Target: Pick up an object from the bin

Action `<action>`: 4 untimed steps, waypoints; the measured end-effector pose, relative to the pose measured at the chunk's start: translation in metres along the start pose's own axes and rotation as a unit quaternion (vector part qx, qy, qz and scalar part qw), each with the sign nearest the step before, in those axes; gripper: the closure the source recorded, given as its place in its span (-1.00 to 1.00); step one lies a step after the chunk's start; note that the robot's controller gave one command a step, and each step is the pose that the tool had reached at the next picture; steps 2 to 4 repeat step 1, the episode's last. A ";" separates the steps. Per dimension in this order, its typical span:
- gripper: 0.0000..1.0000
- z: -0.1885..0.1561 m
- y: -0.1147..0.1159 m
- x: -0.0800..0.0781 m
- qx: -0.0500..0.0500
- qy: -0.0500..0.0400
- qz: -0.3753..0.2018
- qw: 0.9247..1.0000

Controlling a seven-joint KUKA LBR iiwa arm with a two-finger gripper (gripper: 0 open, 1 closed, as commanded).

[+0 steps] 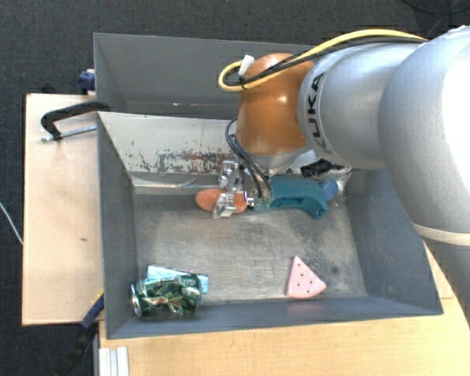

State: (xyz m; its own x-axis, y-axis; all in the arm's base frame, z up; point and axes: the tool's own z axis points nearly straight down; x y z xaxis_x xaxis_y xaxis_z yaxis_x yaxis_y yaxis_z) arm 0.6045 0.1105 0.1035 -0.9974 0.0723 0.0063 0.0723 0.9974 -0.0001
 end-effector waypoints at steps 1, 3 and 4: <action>1.00 -0.099 0.002 -0.004 -0.002 -0.009 0.000 1.000; 1.00 -0.099 0.002 -0.004 -0.002 -0.009 0.000 1.000; 1.00 -0.099 0.002 -0.004 -0.002 -0.009 0.000 1.000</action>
Offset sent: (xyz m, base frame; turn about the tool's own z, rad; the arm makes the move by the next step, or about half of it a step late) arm 0.0000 0.0001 0.0361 0.0000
